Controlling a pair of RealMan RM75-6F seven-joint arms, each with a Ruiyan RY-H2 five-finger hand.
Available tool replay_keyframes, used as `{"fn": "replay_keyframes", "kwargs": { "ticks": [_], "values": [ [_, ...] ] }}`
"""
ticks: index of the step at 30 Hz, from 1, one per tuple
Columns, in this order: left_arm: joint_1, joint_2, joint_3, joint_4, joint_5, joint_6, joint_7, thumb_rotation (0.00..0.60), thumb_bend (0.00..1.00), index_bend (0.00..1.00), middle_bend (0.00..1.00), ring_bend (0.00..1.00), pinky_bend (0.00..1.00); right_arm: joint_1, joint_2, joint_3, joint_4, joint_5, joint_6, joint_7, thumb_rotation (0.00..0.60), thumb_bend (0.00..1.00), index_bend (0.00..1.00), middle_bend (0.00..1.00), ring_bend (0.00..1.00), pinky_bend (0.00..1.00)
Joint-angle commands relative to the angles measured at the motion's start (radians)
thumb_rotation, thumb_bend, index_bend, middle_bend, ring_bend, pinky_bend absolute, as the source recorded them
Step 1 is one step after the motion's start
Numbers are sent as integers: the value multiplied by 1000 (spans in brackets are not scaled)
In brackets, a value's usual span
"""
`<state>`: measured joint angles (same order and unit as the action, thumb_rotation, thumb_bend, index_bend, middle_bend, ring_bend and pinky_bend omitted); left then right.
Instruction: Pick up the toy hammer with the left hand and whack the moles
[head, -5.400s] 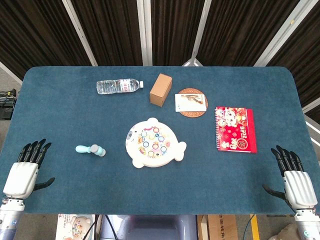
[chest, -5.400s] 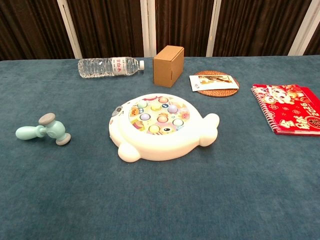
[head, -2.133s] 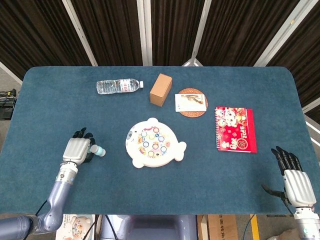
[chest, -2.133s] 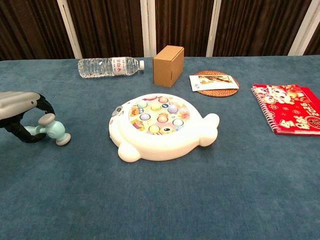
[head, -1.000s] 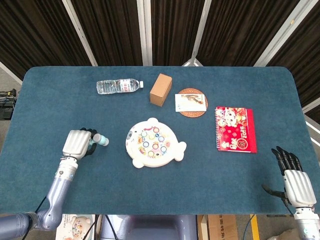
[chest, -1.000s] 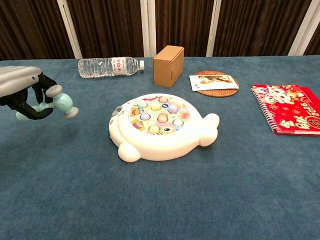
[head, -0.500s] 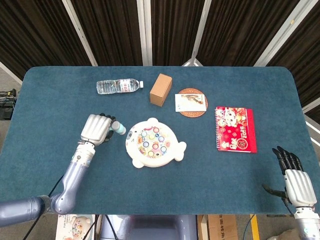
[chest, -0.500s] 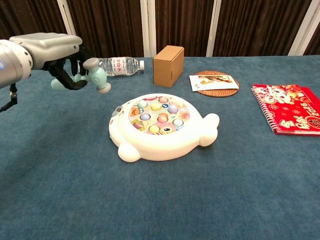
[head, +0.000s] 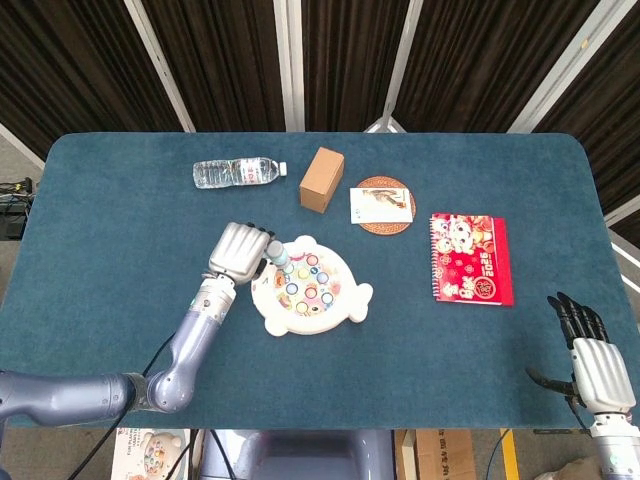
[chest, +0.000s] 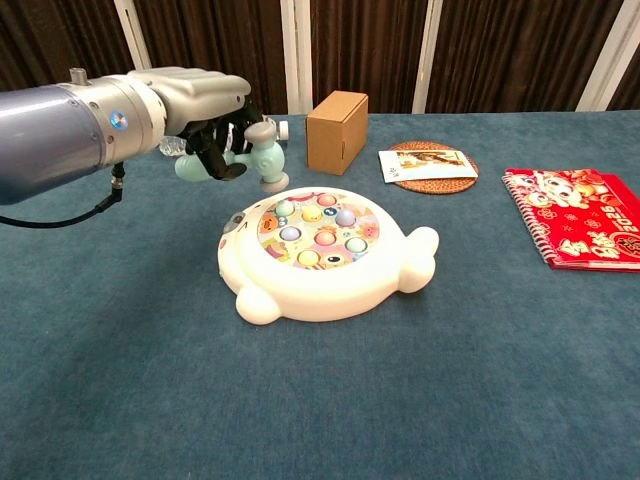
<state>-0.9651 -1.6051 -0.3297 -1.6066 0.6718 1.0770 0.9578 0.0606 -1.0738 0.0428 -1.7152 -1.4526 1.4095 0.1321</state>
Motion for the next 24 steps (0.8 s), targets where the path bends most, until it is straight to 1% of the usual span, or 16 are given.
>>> {"fn": "replay_keyframes", "kwargs": {
  "ticks": [1, 10, 15, 20, 24],
  "values": [
    [-15, -12, 4, 13, -14, 4, 8, 600, 722, 641, 531, 412, 569, 0, 1, 0, 0, 2, -2, 4, 600, 162, 0, 0, 0, 0],
    [-49, -26, 15, 36, -45, 8, 11, 600, 722, 645, 532, 412, 569, 2, 2, 2, -1, 7, -7, 11, 600, 161, 0, 0, 0, 0],
    [-52, -29, 37, 47, -62, 4, 11, 600, 722, 646, 532, 412, 569, 2, 3, 2, -2, 8, -10, 15, 600, 162, 0, 0, 0, 0],
    [-59, -42, 59, 70, -57, -3, 0, 600, 722, 646, 532, 412, 570, 3, 3, 2, -3, 7, -11, 15, 600, 162, 0, 0, 0, 0],
    [-65, -56, 66, 92, -60, -6, -11, 600, 722, 647, 533, 412, 569, 3, 2, 3, -3, 8, -10, 14, 600, 162, 0, 0, 0, 0]
  ]
}}
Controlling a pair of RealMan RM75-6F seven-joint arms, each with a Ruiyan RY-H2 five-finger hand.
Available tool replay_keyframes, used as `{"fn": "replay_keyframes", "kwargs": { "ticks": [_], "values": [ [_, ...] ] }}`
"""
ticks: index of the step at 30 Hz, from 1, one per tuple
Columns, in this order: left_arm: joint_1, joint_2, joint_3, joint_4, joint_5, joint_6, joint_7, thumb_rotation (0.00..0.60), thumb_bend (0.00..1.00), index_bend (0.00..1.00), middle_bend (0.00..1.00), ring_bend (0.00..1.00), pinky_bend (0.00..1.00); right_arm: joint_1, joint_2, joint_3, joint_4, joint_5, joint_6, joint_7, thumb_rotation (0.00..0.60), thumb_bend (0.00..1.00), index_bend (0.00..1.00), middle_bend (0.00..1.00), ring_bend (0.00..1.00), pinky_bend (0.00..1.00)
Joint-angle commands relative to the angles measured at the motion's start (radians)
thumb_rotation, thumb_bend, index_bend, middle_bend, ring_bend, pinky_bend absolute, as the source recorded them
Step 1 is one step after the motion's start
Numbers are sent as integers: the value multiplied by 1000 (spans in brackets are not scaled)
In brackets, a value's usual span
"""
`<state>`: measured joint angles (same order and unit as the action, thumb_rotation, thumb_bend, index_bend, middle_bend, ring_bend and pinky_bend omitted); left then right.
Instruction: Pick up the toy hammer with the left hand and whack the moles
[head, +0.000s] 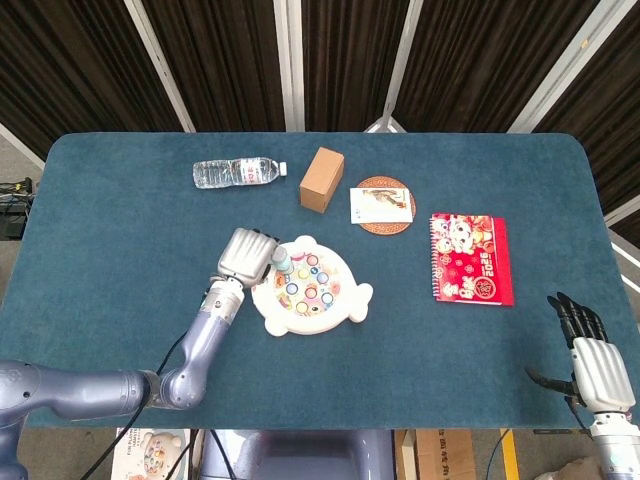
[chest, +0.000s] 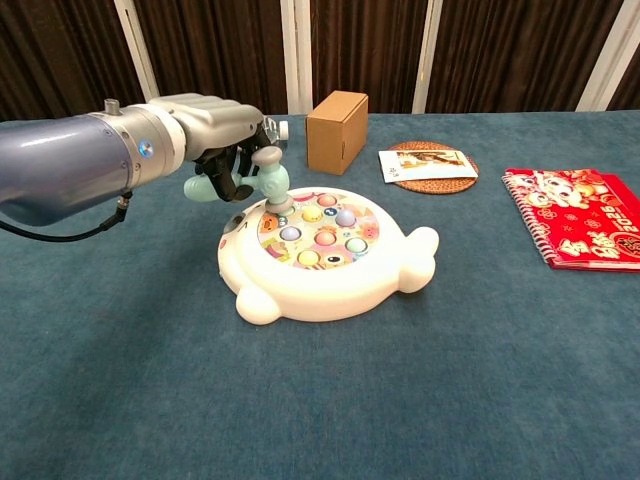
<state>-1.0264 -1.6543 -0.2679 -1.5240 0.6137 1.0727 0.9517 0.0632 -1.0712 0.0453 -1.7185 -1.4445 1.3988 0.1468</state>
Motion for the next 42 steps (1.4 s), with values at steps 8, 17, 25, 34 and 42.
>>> {"fn": "replay_keyframes", "kwargs": {
  "ticks": [8, 17, 25, 34, 42],
  "values": [
    [-10, -11, 3, 19, 10, 10, -32, 600, 722, 647, 533, 413, 569, 0, 0, 1, -1, 1, 0, 2, 600, 162, 0, 0, 0, 0],
    [-33, 9, -30, -25, 18, 26, -44, 600, 722, 648, 534, 412, 569, 0, 1, 1, -3, 0, 0, 3, 600, 162, 0, 0, 0, 0],
    [-60, -7, -28, -24, -6, 27, -24, 600, 722, 648, 534, 412, 569, -1, 3, 1, -5, 1, -2, 8, 600, 162, 0, 0, 0, 0],
    [-86, -34, -16, 7, -26, 22, -9, 600, 722, 649, 535, 412, 569, 1, 4, 3, -5, 8, -7, 14, 600, 162, 0, 0, 0, 0],
    [-98, -50, 0, 30, -39, 13, -1, 600, 722, 649, 535, 412, 569, 2, 3, 5, -5, 12, -9, 14, 600, 162, 0, 0, 0, 0]
  ]
}}
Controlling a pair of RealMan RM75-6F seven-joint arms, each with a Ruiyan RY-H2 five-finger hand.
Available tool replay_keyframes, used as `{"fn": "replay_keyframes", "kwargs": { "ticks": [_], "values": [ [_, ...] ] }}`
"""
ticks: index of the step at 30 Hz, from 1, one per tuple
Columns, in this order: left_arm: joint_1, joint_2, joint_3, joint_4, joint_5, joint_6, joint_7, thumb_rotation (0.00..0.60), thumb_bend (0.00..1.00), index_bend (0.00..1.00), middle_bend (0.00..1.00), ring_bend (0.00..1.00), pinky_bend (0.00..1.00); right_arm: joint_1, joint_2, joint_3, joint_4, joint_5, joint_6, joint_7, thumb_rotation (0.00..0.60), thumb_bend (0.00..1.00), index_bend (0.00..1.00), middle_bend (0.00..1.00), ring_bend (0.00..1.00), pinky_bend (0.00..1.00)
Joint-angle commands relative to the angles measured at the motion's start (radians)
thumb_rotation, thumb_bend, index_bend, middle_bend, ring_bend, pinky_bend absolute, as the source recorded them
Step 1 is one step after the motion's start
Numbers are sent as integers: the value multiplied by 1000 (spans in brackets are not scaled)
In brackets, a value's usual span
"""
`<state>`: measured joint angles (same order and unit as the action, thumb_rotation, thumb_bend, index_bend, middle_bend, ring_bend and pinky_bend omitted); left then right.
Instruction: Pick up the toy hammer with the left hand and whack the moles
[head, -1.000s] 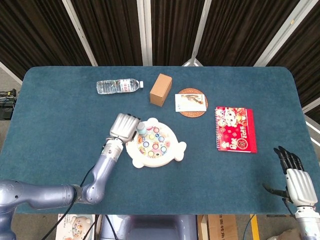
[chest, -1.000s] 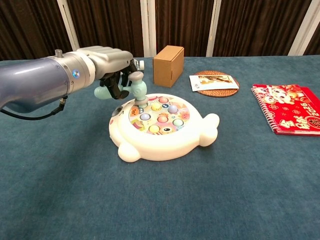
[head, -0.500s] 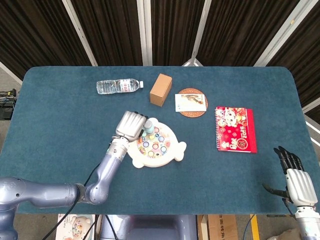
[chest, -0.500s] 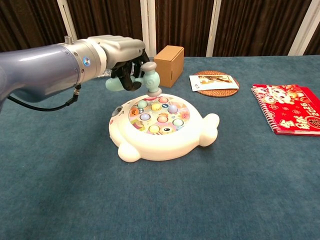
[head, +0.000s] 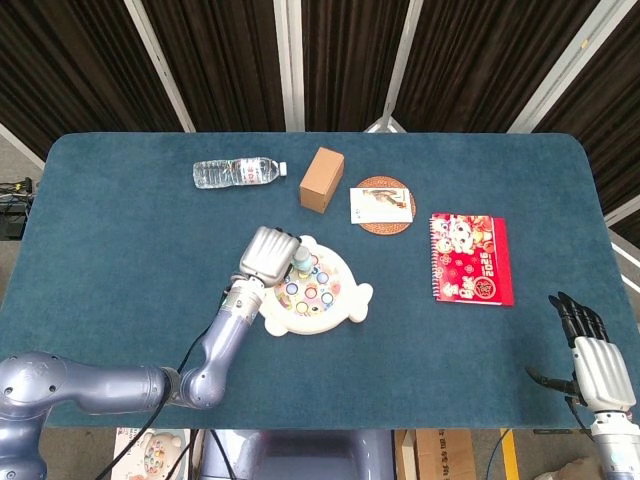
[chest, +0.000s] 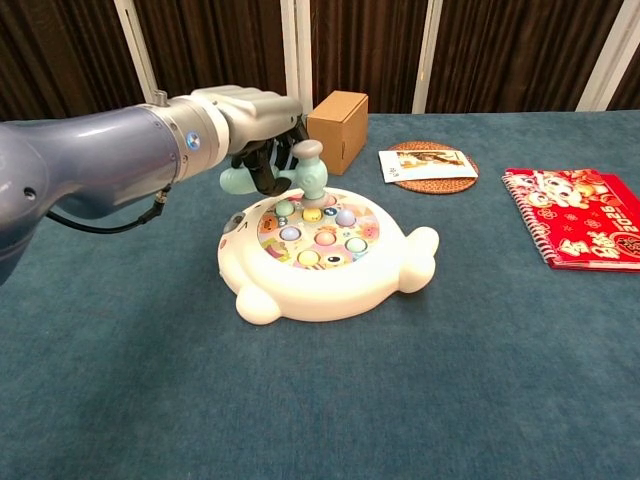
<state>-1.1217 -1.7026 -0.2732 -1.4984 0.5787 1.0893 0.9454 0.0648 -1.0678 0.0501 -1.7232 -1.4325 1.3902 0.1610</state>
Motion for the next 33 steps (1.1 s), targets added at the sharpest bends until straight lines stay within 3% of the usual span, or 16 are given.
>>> {"fn": "replay_keyframes", "kwargs": {
  "ticks": [1, 22, 28, 33],
  "values": [
    [-5, -3, 8, 7, -7, -5, 9, 600, 722, 649, 535, 412, 569, 0, 0, 0, 0, 1, 0, 0, 600, 162, 0, 0, 0, 0],
    [-9, 10, 11, -7, -2, 13, -7, 600, 722, 649, 535, 412, 569, 0, 1, 0, -5, -2, 1, -2, 600, 162, 0, 0, 0, 0],
    [24, 62, 8, -67, 17, 50, -41, 600, 721, 649, 535, 412, 569, -1, 1, -2, -4, -7, 3, -5, 600, 162, 0, 0, 0, 0],
    [100, 147, 52, -156, 55, 91, -95, 600, 722, 650, 535, 412, 569, -2, -1, -2, 0, -10, 7, -10, 600, 161, 0, 0, 0, 0]
  ]
}}
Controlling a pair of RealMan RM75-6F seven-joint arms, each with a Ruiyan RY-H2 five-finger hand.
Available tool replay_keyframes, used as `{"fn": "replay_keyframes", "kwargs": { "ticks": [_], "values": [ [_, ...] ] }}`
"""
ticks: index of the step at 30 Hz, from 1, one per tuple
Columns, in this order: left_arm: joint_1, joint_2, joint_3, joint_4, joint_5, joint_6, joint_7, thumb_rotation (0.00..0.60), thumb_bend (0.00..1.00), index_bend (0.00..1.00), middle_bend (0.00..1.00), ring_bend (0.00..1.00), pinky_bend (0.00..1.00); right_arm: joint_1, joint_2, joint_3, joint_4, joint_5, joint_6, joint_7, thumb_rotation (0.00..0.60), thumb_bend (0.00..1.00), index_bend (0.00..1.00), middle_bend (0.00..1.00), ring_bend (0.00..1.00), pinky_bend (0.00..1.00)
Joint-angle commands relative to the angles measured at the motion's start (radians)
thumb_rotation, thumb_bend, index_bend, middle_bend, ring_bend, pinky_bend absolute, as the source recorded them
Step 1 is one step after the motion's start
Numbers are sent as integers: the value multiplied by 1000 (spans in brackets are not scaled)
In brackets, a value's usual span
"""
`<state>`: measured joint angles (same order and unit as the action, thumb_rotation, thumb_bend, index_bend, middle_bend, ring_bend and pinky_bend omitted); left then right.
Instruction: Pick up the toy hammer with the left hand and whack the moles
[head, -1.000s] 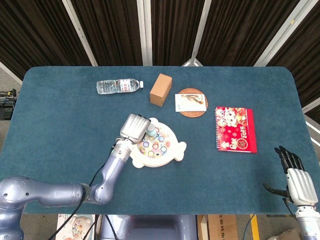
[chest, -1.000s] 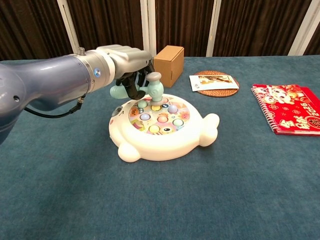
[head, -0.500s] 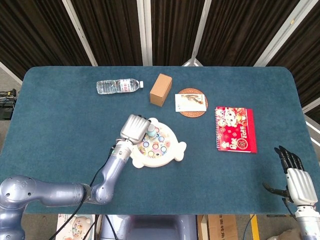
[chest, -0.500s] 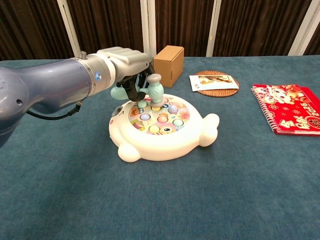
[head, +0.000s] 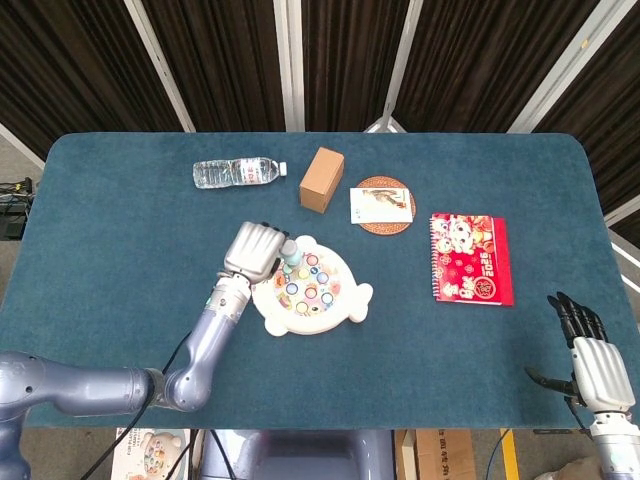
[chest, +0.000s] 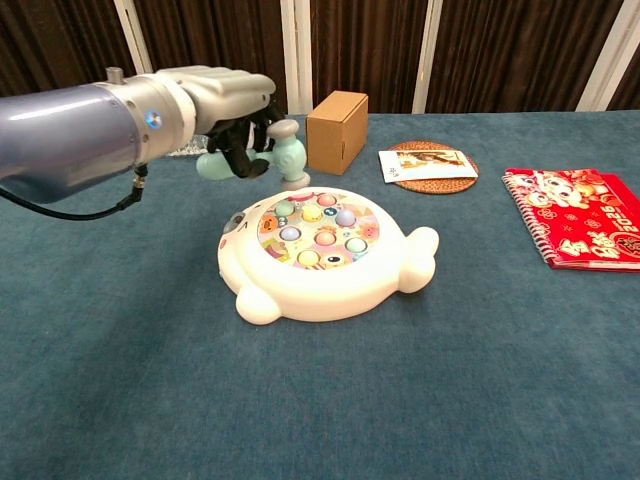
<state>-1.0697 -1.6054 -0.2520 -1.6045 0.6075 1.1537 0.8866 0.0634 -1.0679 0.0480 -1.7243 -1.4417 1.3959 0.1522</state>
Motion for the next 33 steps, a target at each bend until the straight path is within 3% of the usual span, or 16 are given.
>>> {"fn": "replay_keyframes", "kwargs": {
  "ticks": [1, 7, 17, 33],
  "values": [
    [63, 64, 42, -63, 34, 32, -47, 600, 722, 650, 535, 412, 569, 0, -1, 0, 2, -2, 2, -3, 600, 161, 0, 0, 0, 0],
    [161, 146, 137, -90, 98, 46, -115, 600, 718, 649, 535, 412, 569, -1, -5, -4, 0, -13, 9, -19, 600, 162, 0, 0, 0, 0],
    [278, 173, 231, -37, 199, 40, -245, 600, 690, 639, 534, 413, 568, -2, -9, -7, 0, -18, 11, -34, 600, 162, 0, 0, 0, 0],
    [344, 109, 247, 75, 230, 11, -290, 600, 550, 625, 533, 413, 568, -2, -10, -10, -3, -25, 13, -32, 600, 162, 0, 0, 0, 0]
  ]
}}
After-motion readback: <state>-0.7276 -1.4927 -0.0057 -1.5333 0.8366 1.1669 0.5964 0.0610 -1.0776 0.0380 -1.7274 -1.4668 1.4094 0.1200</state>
